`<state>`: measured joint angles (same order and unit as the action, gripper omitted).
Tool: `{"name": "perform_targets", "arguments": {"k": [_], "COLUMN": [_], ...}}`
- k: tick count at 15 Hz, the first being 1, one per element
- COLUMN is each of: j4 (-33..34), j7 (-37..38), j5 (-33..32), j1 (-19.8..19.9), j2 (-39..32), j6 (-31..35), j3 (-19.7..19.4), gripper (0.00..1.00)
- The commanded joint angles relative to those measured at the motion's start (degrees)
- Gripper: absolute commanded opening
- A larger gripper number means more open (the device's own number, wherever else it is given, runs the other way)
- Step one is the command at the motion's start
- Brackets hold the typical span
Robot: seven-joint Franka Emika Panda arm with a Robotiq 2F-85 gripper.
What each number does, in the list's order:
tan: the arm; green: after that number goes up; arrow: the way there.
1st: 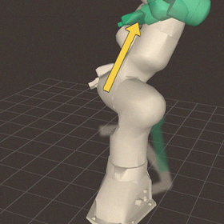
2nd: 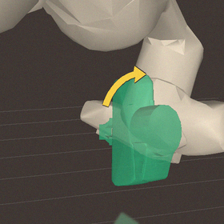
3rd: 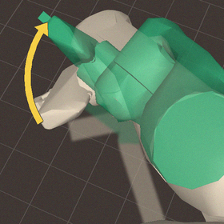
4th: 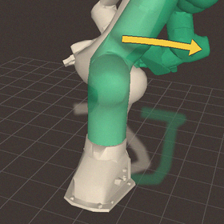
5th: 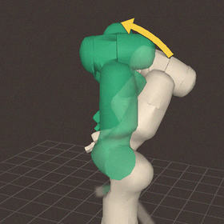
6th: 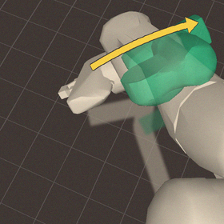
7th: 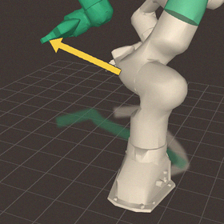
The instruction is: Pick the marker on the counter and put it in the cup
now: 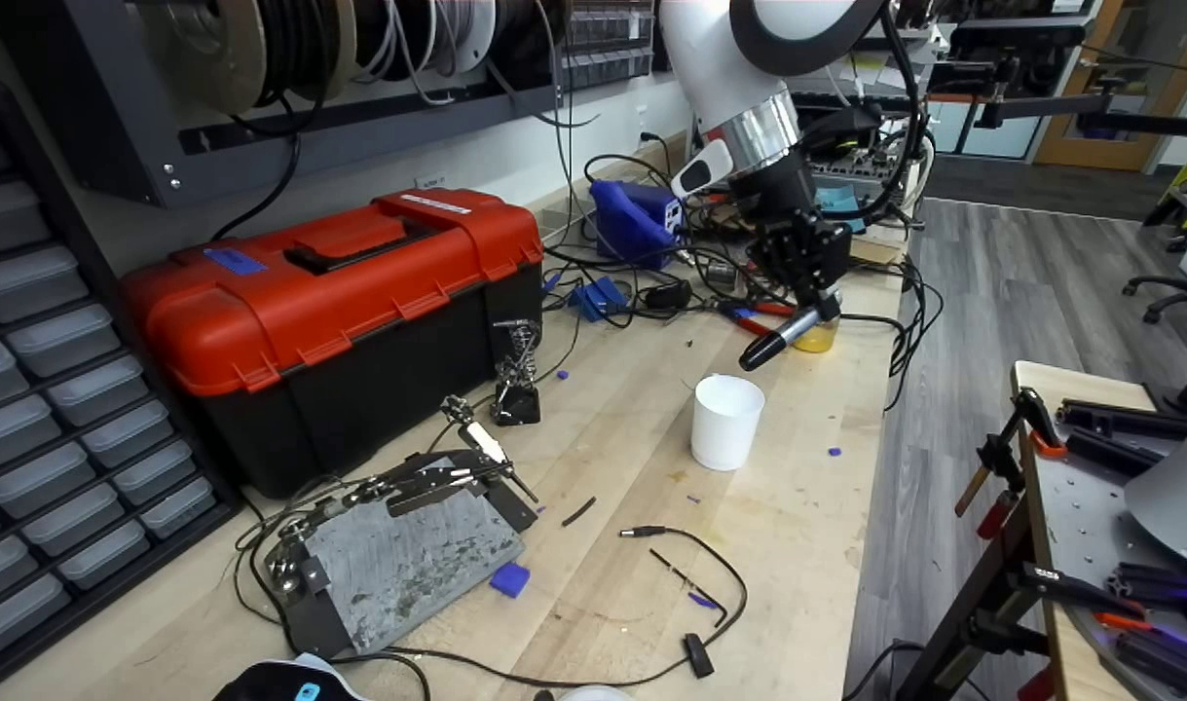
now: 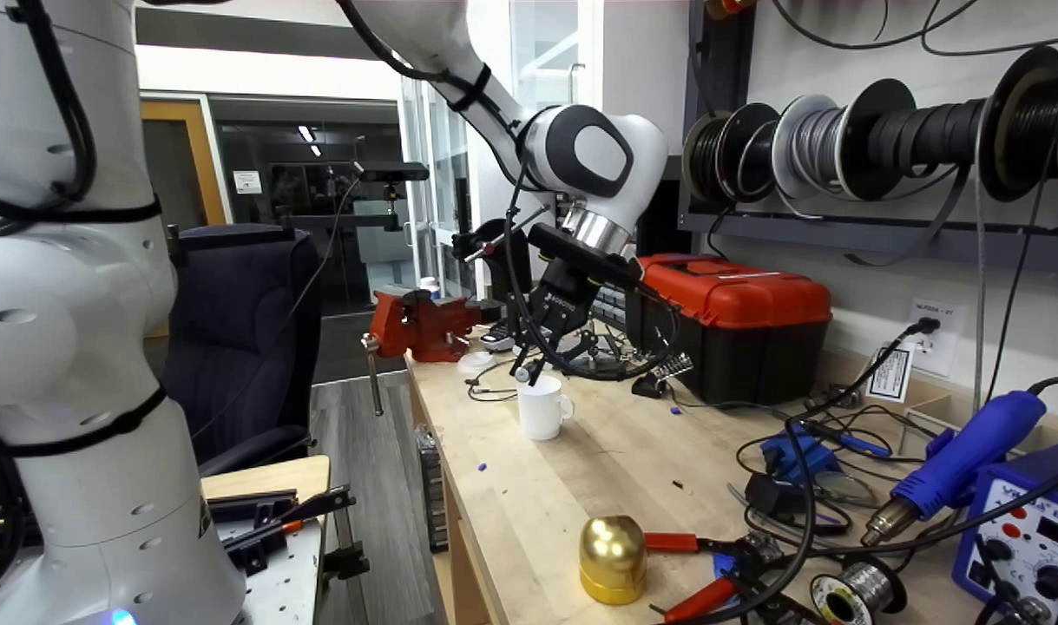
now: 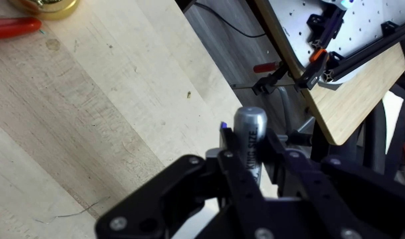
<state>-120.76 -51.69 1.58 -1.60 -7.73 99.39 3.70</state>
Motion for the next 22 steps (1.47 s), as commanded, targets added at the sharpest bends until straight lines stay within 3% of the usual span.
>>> {"name": "perform_targets", "arguments": {"k": [1,12,22], "j4": [5.23,19.55,24.92], "j7": [-0.07,2.52,1.16], "j5": [-2.67,-10.11,-15.42], "j1": [-0.42,-3.2,-4.93], "j2": [-3.9,-13.37,-19.25], "j6": [-3.96,-15.29,-21.24], "j3": [0.72,3.37,5.01], "gripper": [0.06,0.06,0.06]}}
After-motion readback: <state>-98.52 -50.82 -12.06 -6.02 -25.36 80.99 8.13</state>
